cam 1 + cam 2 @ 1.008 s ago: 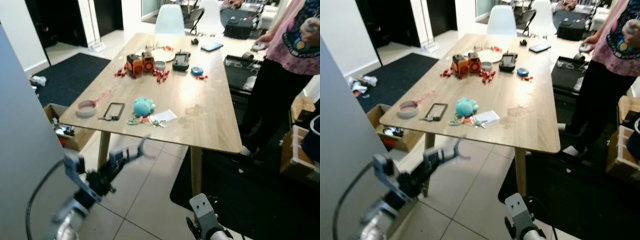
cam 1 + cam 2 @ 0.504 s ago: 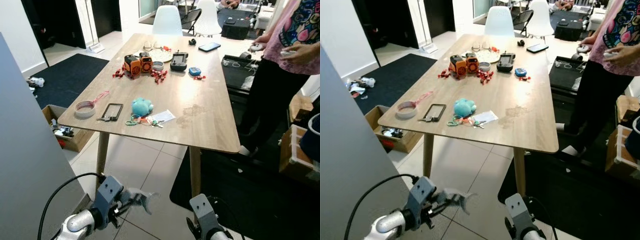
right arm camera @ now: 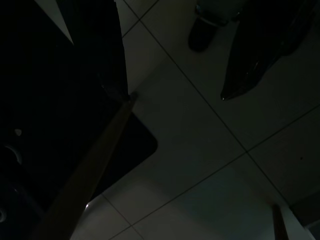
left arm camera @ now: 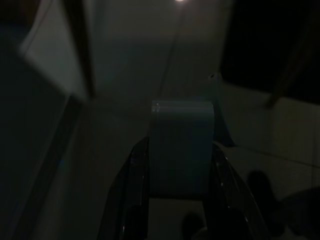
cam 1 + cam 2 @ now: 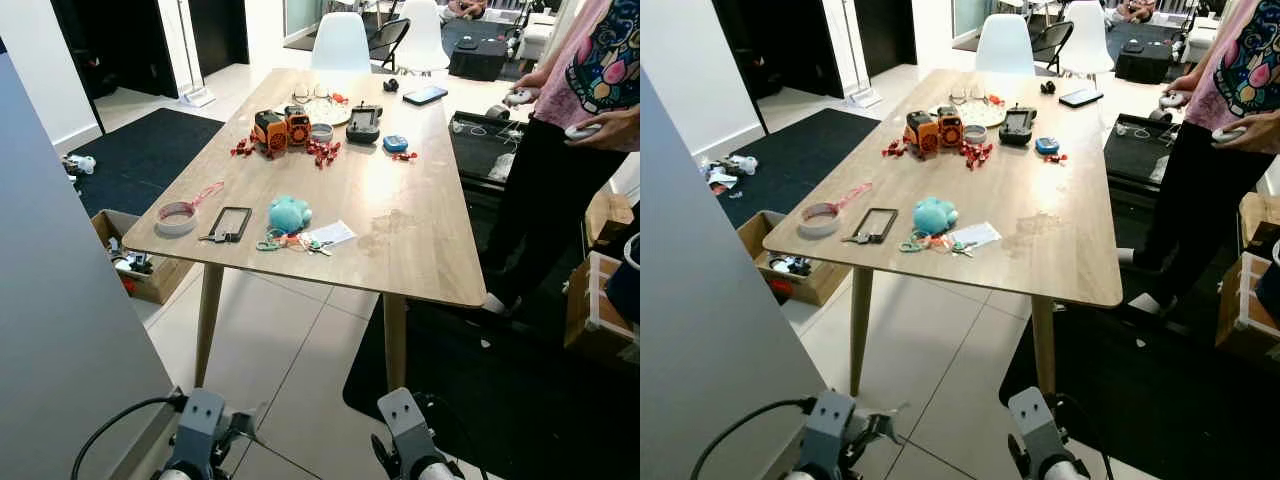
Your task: Hang keys on a hook
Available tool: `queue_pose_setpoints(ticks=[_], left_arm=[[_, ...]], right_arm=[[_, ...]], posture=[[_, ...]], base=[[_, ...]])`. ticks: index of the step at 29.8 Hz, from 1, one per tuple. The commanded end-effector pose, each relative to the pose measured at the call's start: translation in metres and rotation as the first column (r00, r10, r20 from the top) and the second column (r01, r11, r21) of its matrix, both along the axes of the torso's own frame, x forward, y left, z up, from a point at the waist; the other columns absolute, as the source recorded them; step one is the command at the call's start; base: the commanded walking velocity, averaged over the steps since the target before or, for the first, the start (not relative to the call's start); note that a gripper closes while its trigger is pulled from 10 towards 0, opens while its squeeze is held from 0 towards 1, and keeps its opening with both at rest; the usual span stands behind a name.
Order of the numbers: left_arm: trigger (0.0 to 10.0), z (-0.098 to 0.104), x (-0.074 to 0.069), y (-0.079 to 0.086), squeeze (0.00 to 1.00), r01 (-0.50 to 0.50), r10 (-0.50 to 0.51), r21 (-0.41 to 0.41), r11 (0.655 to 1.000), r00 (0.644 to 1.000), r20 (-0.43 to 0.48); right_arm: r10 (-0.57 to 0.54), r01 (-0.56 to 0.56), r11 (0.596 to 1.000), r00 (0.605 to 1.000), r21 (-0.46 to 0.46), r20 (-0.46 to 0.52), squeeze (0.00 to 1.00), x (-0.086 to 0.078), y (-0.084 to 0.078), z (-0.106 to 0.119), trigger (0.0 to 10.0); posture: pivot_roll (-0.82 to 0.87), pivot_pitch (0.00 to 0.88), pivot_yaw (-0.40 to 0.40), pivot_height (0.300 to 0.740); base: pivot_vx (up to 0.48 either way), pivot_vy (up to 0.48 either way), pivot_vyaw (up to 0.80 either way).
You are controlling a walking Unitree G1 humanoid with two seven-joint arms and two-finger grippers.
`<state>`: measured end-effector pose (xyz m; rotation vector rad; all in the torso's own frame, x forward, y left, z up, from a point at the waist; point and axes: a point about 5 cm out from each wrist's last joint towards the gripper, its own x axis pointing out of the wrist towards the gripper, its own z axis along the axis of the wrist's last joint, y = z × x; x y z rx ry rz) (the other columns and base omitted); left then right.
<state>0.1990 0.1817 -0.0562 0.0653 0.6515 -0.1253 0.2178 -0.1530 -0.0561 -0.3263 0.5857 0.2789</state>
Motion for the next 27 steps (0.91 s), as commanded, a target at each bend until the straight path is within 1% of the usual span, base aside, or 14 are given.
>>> queue_pose_setpoints(ticks=[1,5,8,10,11,13,19,27], left_arm=[[10.0,-0.0085,-0.006,-0.0004,0.0,-0.043,0.044,0.02,0.999,0.998,-0.053],[10.0,-0.0101,-0.0077,-0.0008,0.0,-0.048,0.049,0.015,0.999,0.997,-0.055],[10.0,-0.0099,-0.008,-0.0029,0.0,-0.043,0.042,-0.024,0.999,0.998,-0.049],[10.0,-0.0092,-0.0075,-0.0039,0.0,-0.037,0.036,-0.032,0.999,0.999,-0.039],[10.0,-0.0086,-0.0066,-0.005,0.0,-0.04,0.038,-0.048,0.998,0.999,-0.035],[10.0,-0.0079,-0.0053,-0.0057,0.0,-0.043,0.041,-0.054,0.998,0.999,-0.032],[10.0,-0.0076,-0.0025,-0.0074,0.0,-0.045,0.043,-0.059,0.997,0.999,-0.025],[10.0,-0.0077,-0.0029,-0.0071,0.0,-0.042,0.041,-0.067,0.997,0.999,-0.022]], right_arm=[[-0.011,0.012,1.0,0.999,0.002,-0.032,0.0,-0.0043,0.0009,-0.0039,10.0],[-0.011,0.012,1.0,0.999,0.006,-0.033,0.0,-0.0051,0.0025,-0.0043,10.0],[-0.014,0.014,1.0,0.999,0.008,-0.034,0.0,-0.0057,0.0026,-0.0046,10.0],[-0.015,0.016,1.0,0.999,0.009,-0.035,0.0,-0.0059,0.0023,-0.0048,10.0],[-0.016,0.016,1.0,0.999,0.008,-0.036,0.0,-0.0061,0.0021,-0.005,10.0],[-0.016,0.016,1.0,0.999,0.007,-0.037,0.0,-0.0065,0.0018,-0.0052,10.0],[-0.014,0.014,1.0,0.999,0.006,-0.037,0.0,-0.0062,0.0014,-0.005,10.0],[-0.012,0.012,1.0,0.999,0.009,-0.032,0.0,-0.0049,0.0023,-0.0041,10.0]], posture=[[0.04,0.058,-0.002,0.74],[0.03,0.057,0.001,0.74],[0.03,0.057,0.002,0.74],[0.03,0.057,0.002,0.74],[0.03,0.057,0.002,0.74],[0.03,0.058,0.0,0.74],[0.03,0.059,-0.002,0.74],[0.03,0.057,-0.002,0.74]], base=[[0.0,0.0,0.0],[0.0,0.0,0.0],[0.0,0.0,0.0],[0.0,0.0,0.0],[0.33,0.0,0.0],[0.366,0.0,0.0],[0.402,0.0,0.0],[0.405,0.0,0.0]])
